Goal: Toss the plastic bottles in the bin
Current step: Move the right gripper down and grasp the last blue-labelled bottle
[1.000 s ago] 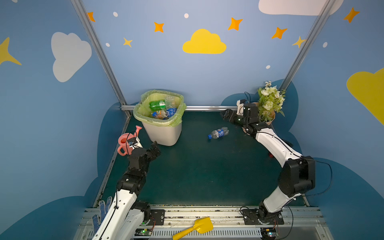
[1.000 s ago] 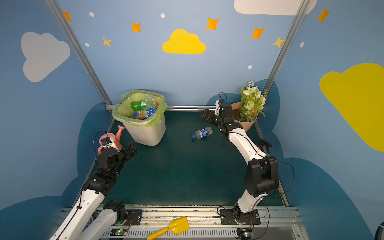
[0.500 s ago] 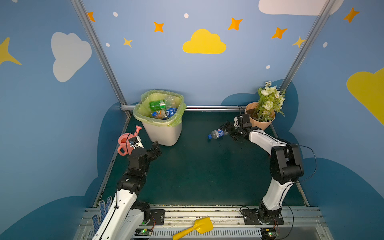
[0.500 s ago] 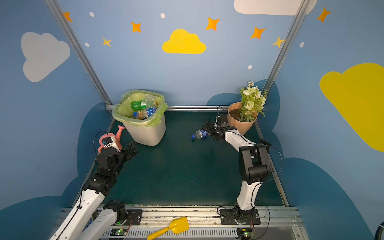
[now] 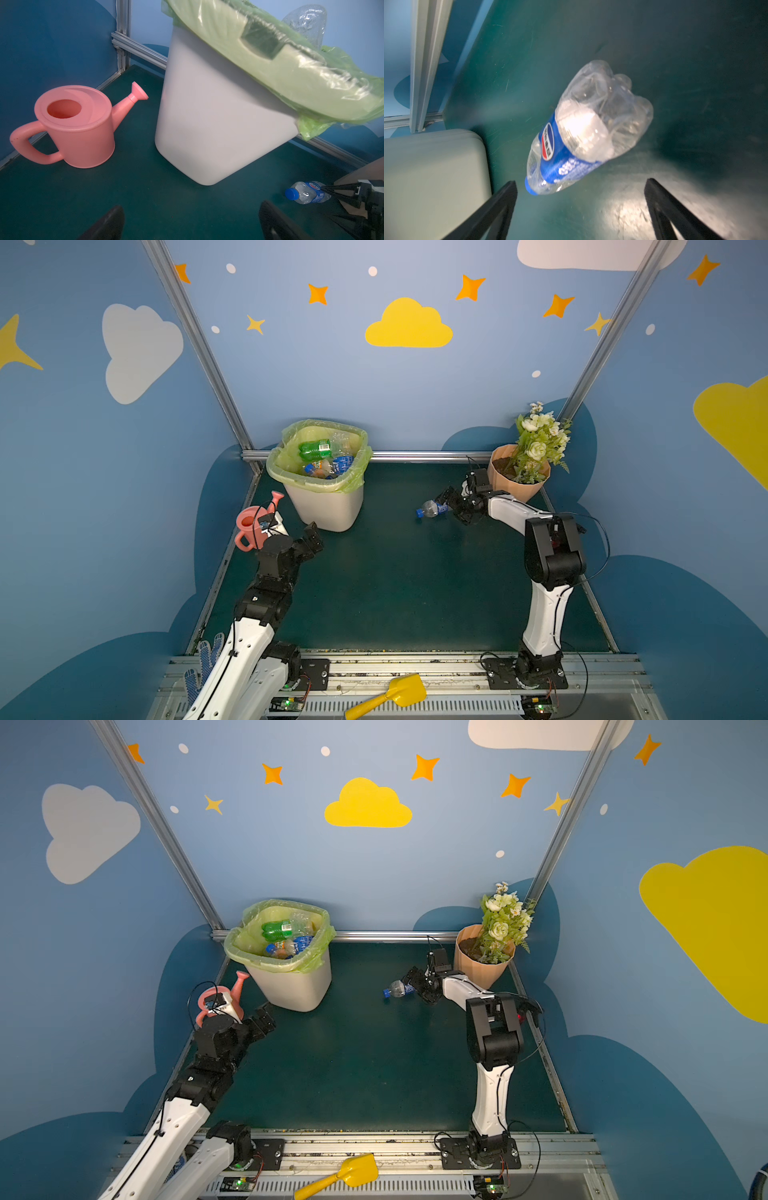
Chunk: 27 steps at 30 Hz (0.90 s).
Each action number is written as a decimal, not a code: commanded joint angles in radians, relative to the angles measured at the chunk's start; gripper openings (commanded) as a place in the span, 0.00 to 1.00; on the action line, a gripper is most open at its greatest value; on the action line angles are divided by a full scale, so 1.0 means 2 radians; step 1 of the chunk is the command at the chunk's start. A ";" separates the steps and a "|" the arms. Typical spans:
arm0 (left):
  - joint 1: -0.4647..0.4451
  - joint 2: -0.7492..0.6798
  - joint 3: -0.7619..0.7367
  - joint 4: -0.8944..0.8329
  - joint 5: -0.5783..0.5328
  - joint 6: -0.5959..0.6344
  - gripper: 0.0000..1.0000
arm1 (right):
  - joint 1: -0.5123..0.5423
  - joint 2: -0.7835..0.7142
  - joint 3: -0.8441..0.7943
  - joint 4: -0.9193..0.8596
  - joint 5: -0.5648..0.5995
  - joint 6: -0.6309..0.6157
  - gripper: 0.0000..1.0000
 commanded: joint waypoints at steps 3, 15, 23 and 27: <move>0.001 0.006 -0.004 0.006 0.001 0.010 1.00 | 0.002 0.039 0.046 -0.025 -0.005 0.000 0.95; 0.001 0.000 -0.003 0.003 -0.008 0.015 1.00 | 0.019 0.106 0.138 -0.112 0.000 -0.057 0.89; 0.001 0.000 -0.003 0.004 -0.011 0.015 1.00 | 0.021 0.106 0.136 -0.099 -0.033 -0.072 0.61; 0.001 -0.003 -0.004 0.001 -0.011 0.016 1.00 | 0.021 0.092 0.129 -0.088 -0.038 -0.080 0.59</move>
